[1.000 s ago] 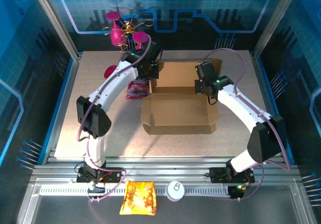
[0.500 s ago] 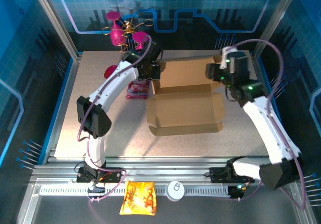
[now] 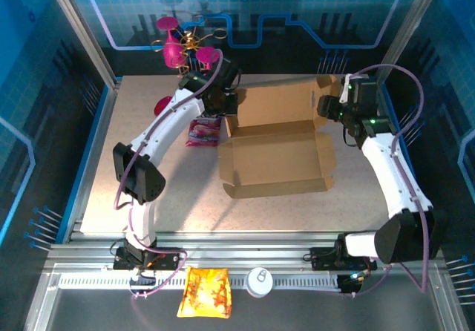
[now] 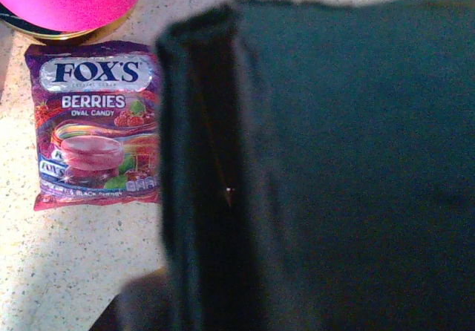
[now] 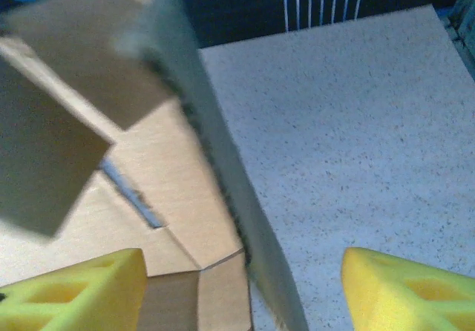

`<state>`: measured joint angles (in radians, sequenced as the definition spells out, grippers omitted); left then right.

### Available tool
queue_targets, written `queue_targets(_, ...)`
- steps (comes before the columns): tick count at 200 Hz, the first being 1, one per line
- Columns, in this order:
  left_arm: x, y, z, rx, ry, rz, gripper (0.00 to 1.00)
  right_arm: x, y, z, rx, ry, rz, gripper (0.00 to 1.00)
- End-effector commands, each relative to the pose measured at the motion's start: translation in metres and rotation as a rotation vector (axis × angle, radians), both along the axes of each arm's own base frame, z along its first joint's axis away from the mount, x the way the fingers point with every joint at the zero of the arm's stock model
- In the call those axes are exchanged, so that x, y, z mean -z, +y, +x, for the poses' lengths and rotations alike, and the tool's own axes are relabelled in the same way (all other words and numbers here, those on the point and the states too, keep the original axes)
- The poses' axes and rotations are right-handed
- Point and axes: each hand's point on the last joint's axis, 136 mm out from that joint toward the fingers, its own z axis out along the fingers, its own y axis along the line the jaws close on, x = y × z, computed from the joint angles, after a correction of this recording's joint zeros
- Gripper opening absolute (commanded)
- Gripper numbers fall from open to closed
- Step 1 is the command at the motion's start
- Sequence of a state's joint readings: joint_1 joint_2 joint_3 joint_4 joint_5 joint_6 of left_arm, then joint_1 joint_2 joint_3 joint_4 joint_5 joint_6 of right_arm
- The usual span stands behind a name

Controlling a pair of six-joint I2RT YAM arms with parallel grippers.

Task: Fold the paper box

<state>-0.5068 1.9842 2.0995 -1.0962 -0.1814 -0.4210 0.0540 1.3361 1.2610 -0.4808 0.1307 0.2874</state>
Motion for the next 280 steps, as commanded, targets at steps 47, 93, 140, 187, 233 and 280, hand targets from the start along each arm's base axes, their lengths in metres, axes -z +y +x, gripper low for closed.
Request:
queue_targets(47, -0.001, -0.006, -0.003, 0.005, 0.024, -0.028, 0.0, -0.016, -0.021, 0.035, 0.018, -0.067, -0.183, 0.51)
queue_targets(93, 0.001, -0.005, -0.003, -0.006, 0.031, -0.029, 0.0, -0.03, -0.006, 0.034, -0.012, -0.095, -0.292, 0.02)
queue_targets(140, 0.0, -0.004, -0.001, -0.075, 0.035, -0.052, 0.0, -0.053, 0.027, -0.001, 0.051, -0.122, -0.512, 0.0)
queue_targets(187, 0.001, -0.009, 0.001, -0.09, 0.04, -0.085, 0.0, -0.053, 0.056, -0.022, 0.08, -0.17, -0.48, 0.0)
queue_targets(233, -0.002, -0.035, 0.0, 0.0, 0.055, -0.229, 0.0, -0.044, 0.081, 0.001, 0.036, -0.147, -0.555, 0.0)
queue_targets(280, -0.001, -0.055, -0.01, 0.114, 0.073, -0.528, 0.0, -0.068, 0.078, 0.011, -0.041, -0.158, -0.627, 0.08)
